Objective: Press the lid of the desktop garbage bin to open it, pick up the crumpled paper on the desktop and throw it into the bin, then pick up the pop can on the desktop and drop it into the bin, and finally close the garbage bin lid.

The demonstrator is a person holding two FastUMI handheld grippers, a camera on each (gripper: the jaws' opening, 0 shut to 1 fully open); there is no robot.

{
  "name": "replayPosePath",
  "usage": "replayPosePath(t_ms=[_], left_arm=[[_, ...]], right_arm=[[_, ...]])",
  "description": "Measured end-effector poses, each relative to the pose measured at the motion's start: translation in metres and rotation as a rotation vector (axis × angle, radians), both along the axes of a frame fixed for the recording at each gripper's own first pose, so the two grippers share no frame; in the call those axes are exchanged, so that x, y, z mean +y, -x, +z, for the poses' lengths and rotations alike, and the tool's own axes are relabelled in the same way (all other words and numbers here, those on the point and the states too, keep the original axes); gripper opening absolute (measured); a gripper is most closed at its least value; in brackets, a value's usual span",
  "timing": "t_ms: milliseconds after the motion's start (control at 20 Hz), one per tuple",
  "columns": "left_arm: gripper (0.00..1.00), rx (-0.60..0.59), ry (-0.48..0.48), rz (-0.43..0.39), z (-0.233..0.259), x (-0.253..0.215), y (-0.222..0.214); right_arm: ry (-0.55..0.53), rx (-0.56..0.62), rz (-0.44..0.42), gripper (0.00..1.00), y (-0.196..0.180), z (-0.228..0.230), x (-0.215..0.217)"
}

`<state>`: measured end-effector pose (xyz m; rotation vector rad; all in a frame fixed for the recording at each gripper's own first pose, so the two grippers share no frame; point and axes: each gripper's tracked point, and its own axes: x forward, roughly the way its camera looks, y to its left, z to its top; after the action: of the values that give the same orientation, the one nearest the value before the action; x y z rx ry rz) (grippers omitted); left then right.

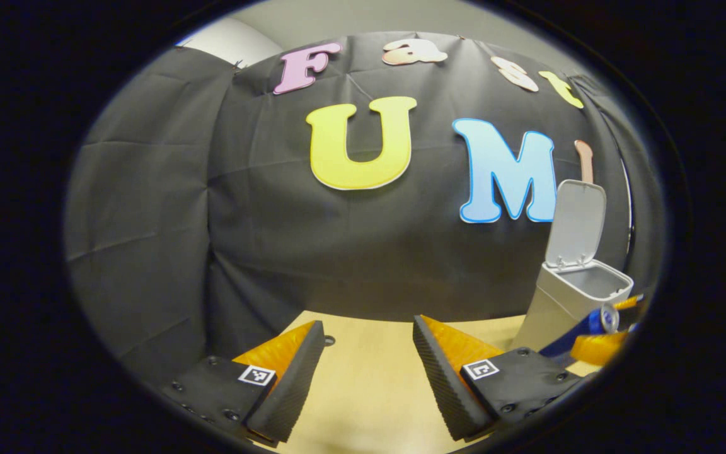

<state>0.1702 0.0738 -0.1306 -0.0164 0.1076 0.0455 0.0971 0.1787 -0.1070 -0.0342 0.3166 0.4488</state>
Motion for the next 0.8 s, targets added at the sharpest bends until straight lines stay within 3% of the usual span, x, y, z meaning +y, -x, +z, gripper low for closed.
replayPosePath(t_ms=[450,800], left_arm=[[0.93,0.009,0.013,-0.012,-0.001,-0.024,-0.003],[0.93,0.018,0.013,0.009,-0.003,-0.024,-0.002]], right_arm=[[-0.077,-0.203,-0.096,0.85,-0.035,0.101,-0.049],[-0.050,-0.255,-0.206,0.84,-0.061,0.114,-0.112]])
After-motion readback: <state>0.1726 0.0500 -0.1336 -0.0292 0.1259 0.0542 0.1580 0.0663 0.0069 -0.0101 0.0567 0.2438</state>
